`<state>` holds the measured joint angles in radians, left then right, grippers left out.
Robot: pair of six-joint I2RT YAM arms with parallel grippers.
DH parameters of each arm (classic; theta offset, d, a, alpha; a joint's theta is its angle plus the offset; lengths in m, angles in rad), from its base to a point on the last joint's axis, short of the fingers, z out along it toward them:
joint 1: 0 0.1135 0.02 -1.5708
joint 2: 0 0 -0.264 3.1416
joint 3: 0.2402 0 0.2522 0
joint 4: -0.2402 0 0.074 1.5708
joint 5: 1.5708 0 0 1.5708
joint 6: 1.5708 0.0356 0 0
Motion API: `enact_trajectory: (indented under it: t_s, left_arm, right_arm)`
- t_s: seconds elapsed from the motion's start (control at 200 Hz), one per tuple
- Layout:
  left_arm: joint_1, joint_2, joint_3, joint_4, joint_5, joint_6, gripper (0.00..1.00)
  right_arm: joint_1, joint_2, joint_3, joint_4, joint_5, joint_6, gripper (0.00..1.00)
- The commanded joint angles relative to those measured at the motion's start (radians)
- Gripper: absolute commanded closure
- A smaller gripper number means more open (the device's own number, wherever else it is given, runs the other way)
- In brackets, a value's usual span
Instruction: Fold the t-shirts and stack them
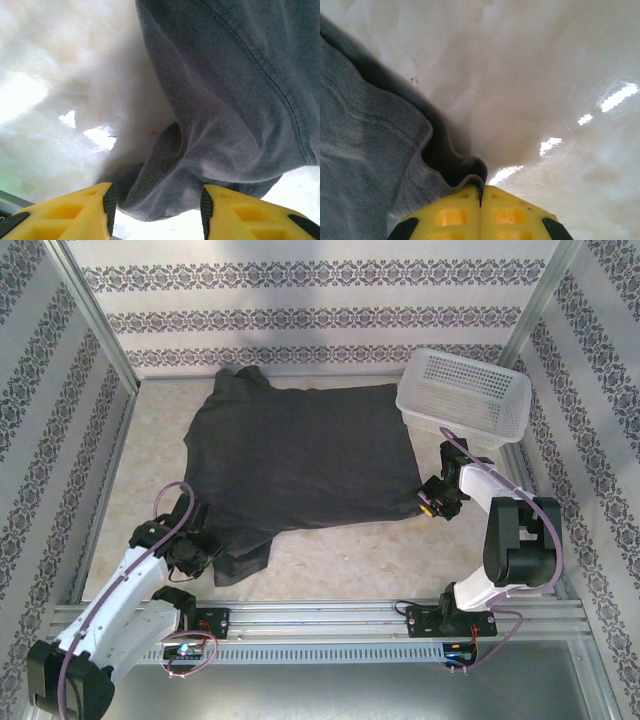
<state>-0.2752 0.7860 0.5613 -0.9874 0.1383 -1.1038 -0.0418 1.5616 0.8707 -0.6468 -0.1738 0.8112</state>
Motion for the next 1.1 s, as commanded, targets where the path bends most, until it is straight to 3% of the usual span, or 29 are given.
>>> enact_trajectory:
  t_s: [0.0, 0.17, 0.27, 0.355, 0.455, 0.615, 0.809, 0.944, 1.099]
  left_arm:
    - [-0.013, 0.018, -0.035, -0.008, 0.02, -0.017, 0.52]
    - [-0.043, 0.152, -0.078, 0.124, 0.084, -0.025, 0.58]
    - [-0.056, 0.185, -0.122, 0.182, 0.099, -0.053, 0.66]
    - [-0.069, 0.197, -0.161, 0.26, 0.099, -0.09, 0.79]
    - [-0.085, 0.179, -0.164, 0.299, 0.075, -0.132, 1.0]
    - [-0.177, 0.088, -0.06, 0.062, 0.005, -0.214, 1.0]
    - [-0.185, -0.027, 0.039, -0.191, -0.026, -0.311, 1.0]
    - [-0.164, 0.023, 0.081, -0.081, -0.083, -0.277, 1.0]
    - [-0.068, 0.215, 0.156, 0.203, -0.115, -0.189, 1.0]
  right_arm:
    - [0.002, 0.011, 0.023, -0.009, -0.011, -0.005, 1.0]
    - [0.004, 0.003, 0.015, -0.019, -0.007, -0.004, 1.0]
    - [0.004, -0.001, 0.015, -0.024, -0.008, -0.006, 1.0]
    - [0.006, -0.004, 0.011, -0.026, -0.01, -0.007, 1.0]
    - [0.013, -0.018, 0.005, -0.039, -0.011, -0.011, 1.0]
    - [0.036, -0.094, -0.004, -0.121, 0.039, -0.02, 1.0]
    - [0.127, -0.256, -0.05, -0.271, 0.092, 0.048, 1.0]
    - [0.153, -0.307, -0.098, -0.246, 0.085, 0.107, 1.0]
    - [0.123, -0.174, 0.002, -0.177, 0.064, 0.095, 1.0]
